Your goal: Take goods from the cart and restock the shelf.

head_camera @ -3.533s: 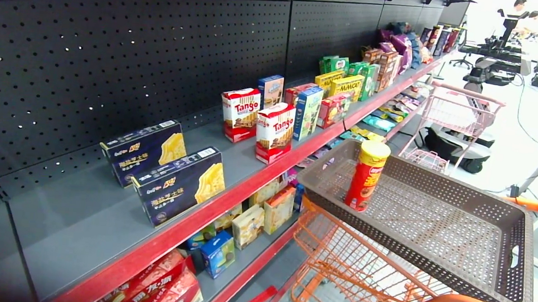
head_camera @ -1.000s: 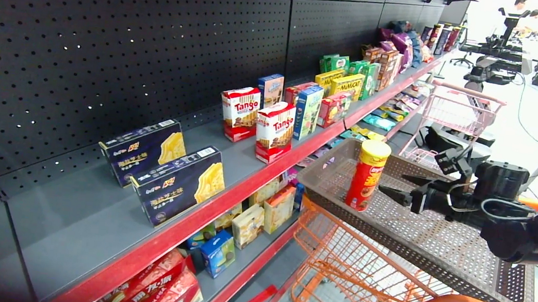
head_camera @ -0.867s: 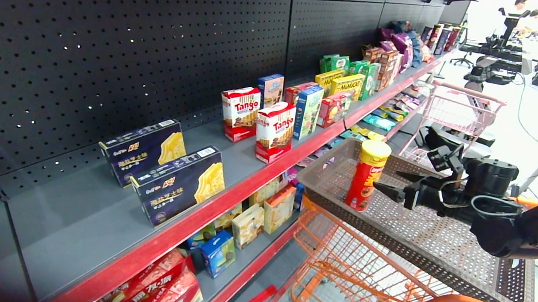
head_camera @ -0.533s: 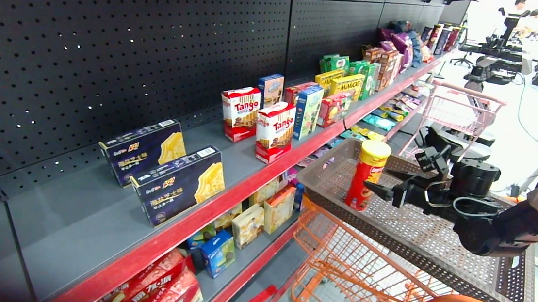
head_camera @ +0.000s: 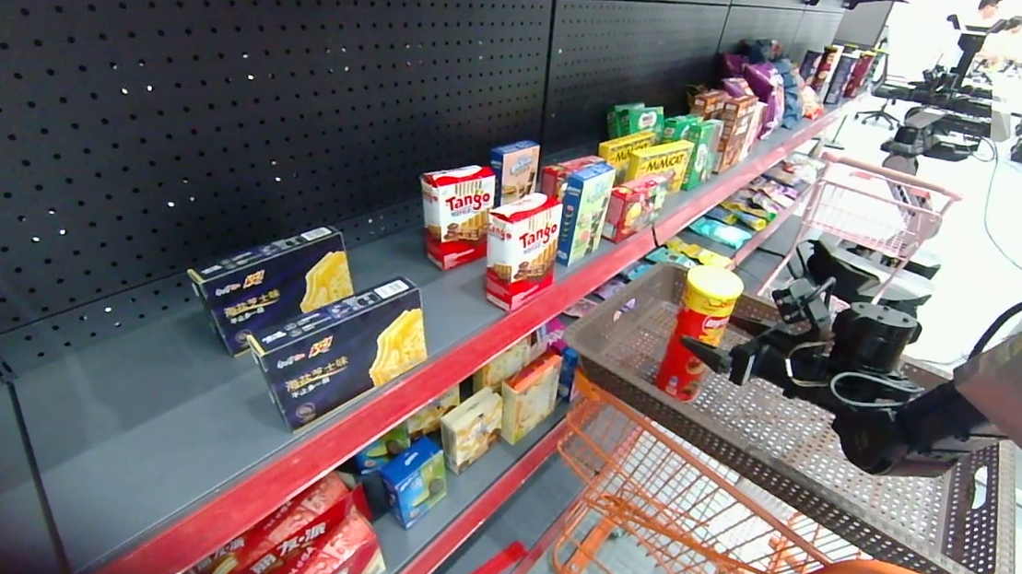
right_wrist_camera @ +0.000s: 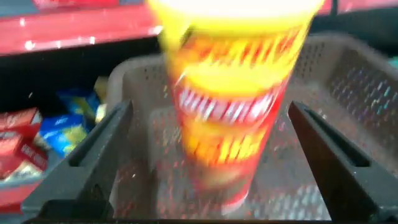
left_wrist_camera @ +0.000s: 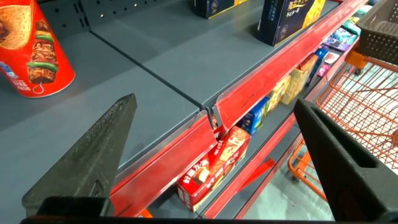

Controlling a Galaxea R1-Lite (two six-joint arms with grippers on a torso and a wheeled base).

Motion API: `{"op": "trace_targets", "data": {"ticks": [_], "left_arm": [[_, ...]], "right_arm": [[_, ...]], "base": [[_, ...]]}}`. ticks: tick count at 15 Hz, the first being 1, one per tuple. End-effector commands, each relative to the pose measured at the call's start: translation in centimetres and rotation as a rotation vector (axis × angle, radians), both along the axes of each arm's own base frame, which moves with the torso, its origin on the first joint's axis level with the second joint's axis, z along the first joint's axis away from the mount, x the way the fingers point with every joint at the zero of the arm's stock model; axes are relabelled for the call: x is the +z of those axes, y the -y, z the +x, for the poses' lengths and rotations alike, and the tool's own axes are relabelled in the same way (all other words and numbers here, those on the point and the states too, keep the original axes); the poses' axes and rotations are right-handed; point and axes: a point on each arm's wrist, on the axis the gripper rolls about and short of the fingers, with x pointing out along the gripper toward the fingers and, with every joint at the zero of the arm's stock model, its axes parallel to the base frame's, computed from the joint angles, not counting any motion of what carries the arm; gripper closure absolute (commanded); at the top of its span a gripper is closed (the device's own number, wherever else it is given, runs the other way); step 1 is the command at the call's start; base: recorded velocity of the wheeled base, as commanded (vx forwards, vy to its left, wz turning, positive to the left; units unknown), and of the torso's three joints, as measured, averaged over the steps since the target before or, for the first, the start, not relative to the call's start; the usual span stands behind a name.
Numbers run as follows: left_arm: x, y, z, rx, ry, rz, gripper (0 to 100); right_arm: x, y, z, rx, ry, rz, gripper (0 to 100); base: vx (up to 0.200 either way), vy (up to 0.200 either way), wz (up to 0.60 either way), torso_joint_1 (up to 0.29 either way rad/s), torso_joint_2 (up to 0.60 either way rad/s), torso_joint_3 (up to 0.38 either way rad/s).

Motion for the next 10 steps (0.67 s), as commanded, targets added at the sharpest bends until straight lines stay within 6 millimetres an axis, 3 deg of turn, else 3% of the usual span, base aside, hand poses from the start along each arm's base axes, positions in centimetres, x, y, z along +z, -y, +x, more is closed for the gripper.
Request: {"op": "trace_targets", "data": {"ticks": [1, 4, 10], "left_arm": [[0.0, 0.0, 0.0, 0.001, -0.001, 0.0, 0], [0.0, 0.0, 0.0, 0.001, -0.001, 0.0, 0], [0.0, 0.0, 0.0, 0.001, -0.001, 0.0, 0]], "right_arm": [[-0.8, -0.7, 1.6, 0.014, 0.011, 0.016, 0], [-1.0, -1.4, 2.8, 0.026, 0.032, 0.024, 0], [-2.6, -2.0, 2.8, 0.038, 0.003, 0.023, 0]], "base": [[0.0, 0.0, 0.0, 0.0, 0.0, 0.0], [0.0, 0.0, 0.0, 0.0, 0.0, 0.0], [0.0, 0.0, 0.0, 0.0, 0.0, 0.0]]}}
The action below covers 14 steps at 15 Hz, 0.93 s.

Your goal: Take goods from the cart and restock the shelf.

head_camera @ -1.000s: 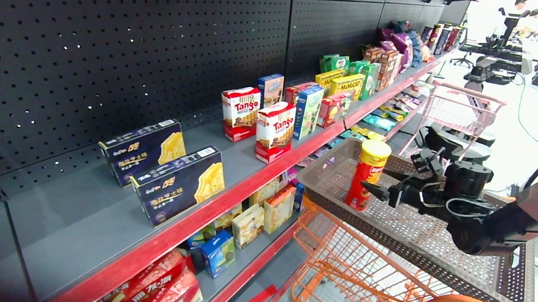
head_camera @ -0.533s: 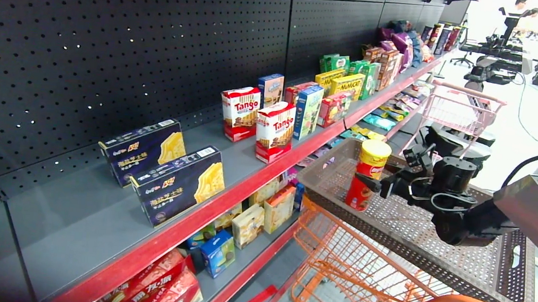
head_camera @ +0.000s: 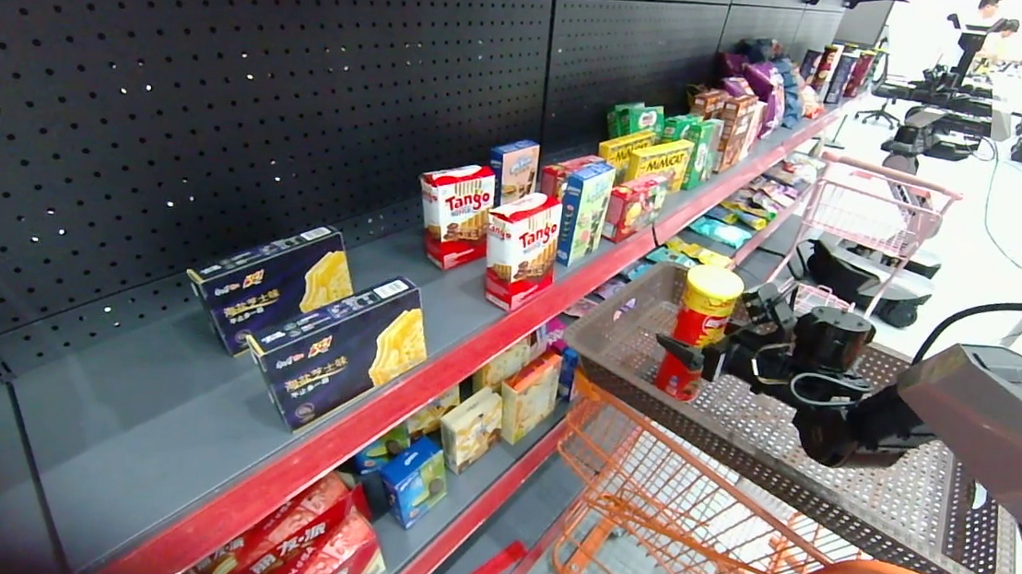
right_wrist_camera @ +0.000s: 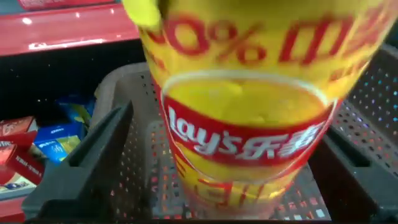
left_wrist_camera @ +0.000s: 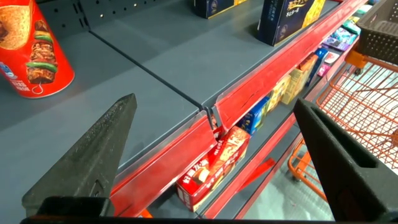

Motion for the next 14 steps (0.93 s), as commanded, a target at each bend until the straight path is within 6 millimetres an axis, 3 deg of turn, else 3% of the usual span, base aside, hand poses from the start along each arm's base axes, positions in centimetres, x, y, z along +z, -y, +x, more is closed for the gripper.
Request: {"op": "trace_targets", "data": {"ticks": [1, 14], "left_arm": [[0.0, 0.0, 0.0, 0.001, -0.001, 0.0, 0], [0.0, 0.0, 0.0, 0.001, -0.001, 0.0, 0]], "right_arm": [[-0.5, 0.0, 0.0, -0.002, -0.01, -0.004, 0], [-0.6, 0.6, 1.3, -0.009, 0.006, 0.012, 0]], "base": [[0.0, 0.0, 0.0, 0.0, 0.0, 0.0], [0.0, 0.0, 0.0, 0.0, 0.0, 0.0]]}}
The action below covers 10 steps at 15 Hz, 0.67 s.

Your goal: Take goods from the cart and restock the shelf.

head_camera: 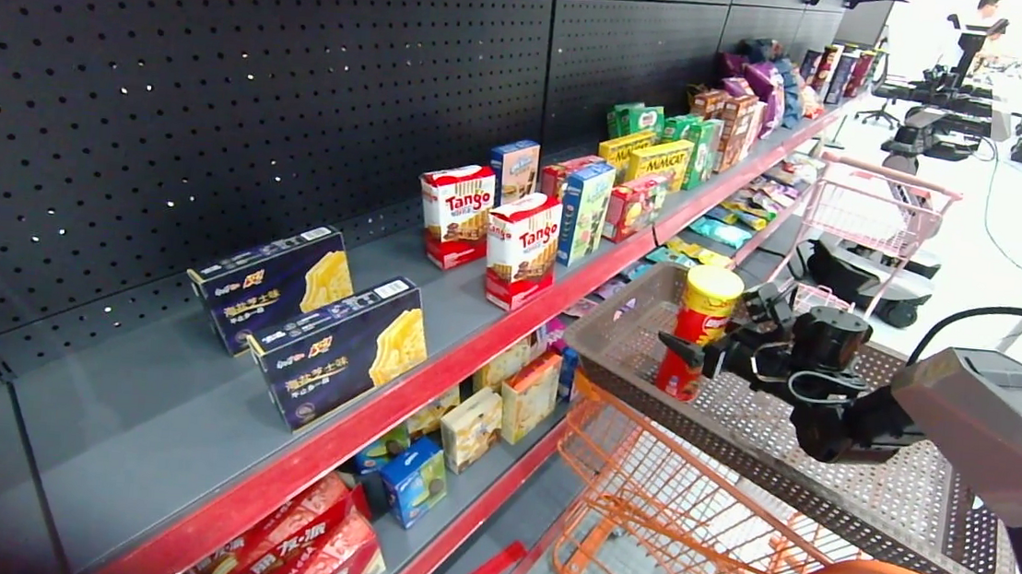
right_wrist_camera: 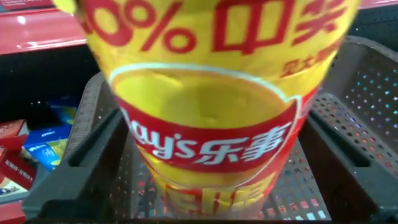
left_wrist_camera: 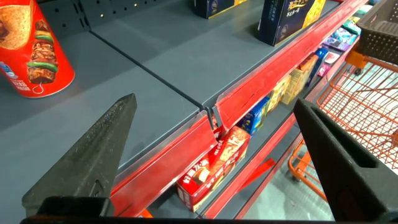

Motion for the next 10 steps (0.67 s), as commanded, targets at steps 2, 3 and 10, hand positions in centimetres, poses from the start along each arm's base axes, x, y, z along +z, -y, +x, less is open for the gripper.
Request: {"op": "trace_targets", "data": {"ticks": [2, 3, 10], "left_arm": [[0.0, 0.0, 0.0, 0.001, -0.001, 0.0, 0], [0.0, 0.0, 0.0, 0.001, -0.001, 0.0, 0], [0.0, 0.0, 0.0, 0.001, -0.001, 0.0, 0]], "right_arm": [[-0.2, -0.2, 0.4, 0.032, 0.003, 0.003, 0], [-0.6, -0.2, 0.6, 0.063, 0.003, 0.002, 100], [0.7, -0.3, -0.2, 0.069, 0.005, 0.002, 100]], "base": [[0.0, 0.0, 0.0, 0.0, 0.0, 0.0], [0.0, 0.0, 0.0, 0.0, 0.0, 0.0], [0.0, 0.0, 0.0, 0.0, 0.0, 0.0]]}}
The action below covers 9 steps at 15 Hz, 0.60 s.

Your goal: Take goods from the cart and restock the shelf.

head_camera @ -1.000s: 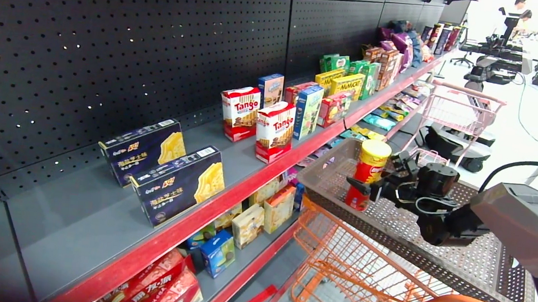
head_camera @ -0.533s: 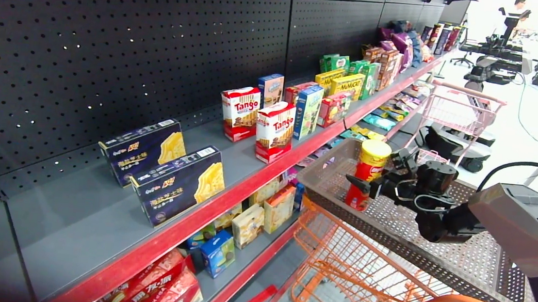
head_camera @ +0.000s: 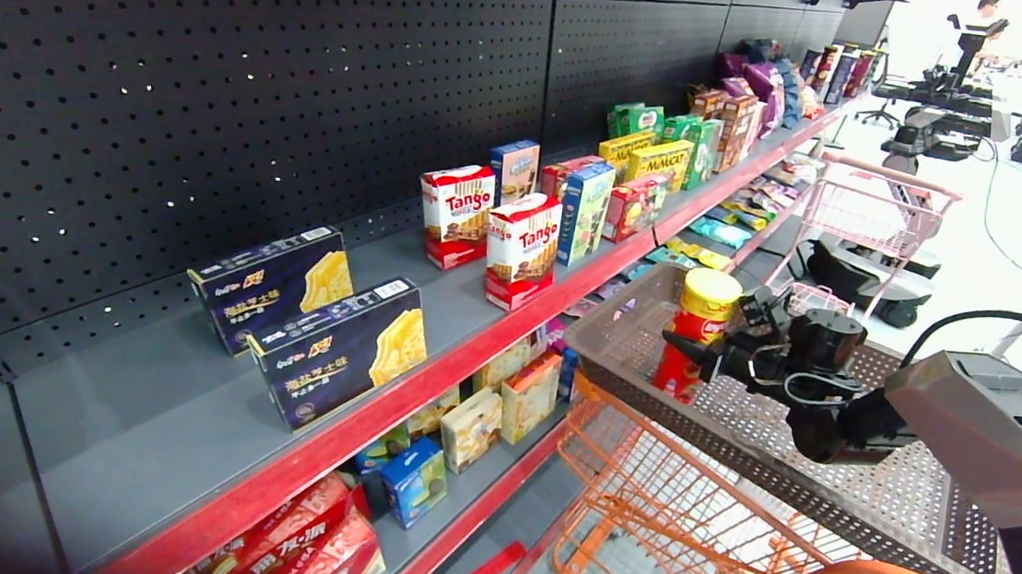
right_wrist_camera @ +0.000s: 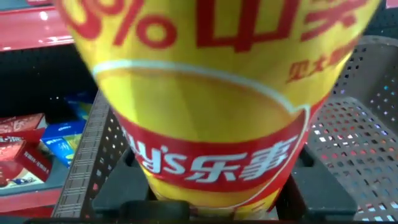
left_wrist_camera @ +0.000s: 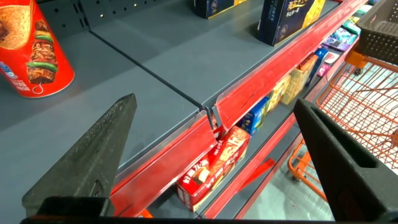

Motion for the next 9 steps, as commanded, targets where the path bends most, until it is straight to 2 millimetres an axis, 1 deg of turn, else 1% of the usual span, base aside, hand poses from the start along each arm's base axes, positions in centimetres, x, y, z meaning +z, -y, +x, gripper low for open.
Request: {"op": "trace_targets", "data": {"ticks": [1, 2, 4, 5, 6, 7, 9], "left_arm": [[0.0, 0.0, 0.0, 0.001, -0.001, 0.0, 0], [0.0, 0.0, 0.0, 0.001, -0.001, 0.0, 0], [0.0, 0.0, 0.0, 0.001, -0.001, 0.0, 0], [0.0, 0.0, 0.0, 0.001, -0.001, 0.0, 0], [0.0, 0.0, 0.0, 0.001, -0.001, 0.0, 0], [0.0, 0.0, 0.0, 0.001, -0.001, 0.0, 0], [0.0, 0.0, 0.0, 0.001, -0.001, 0.0, 0]], "right_arm": [[2.5, -0.2, -1.0, -0.006, 0.032, 0.002, 100], [4.8, 0.0, -2.4, -0.045, 0.029, 0.01, 100], [8.6, 0.4, -5.7, -0.165, 0.027, 0.022, 100], [9.8, 0.6, -7.4, -0.202, 0.018, 0.035, 100], [10.3, 0.6, -8.4, -0.217, 0.013, 0.041, 100], [11.5, 0.7, -11.6, -0.257, -0.005, 0.047, 100], [12.3, 0.5, -16.4, -0.307, -0.011, 0.04, 100]], "base": [[0.0, 0.0, 0.0, 0.0, 0.0, 0.0], [0.0, 0.0, 0.0, 0.0, 0.0, 0.0], [0.0, 0.0, 0.0, 0.0, 0.0, 0.0], [0.0, 0.0, 0.0, 0.0, 0.0, 0.0], [0.0, 0.0, 0.0, 0.0, 0.0, 0.0], [0.0, 0.0, 0.0, 0.0, 0.0, 0.0], [0.0, 0.0, 0.0, 0.0, 0.0, 0.0]]}}
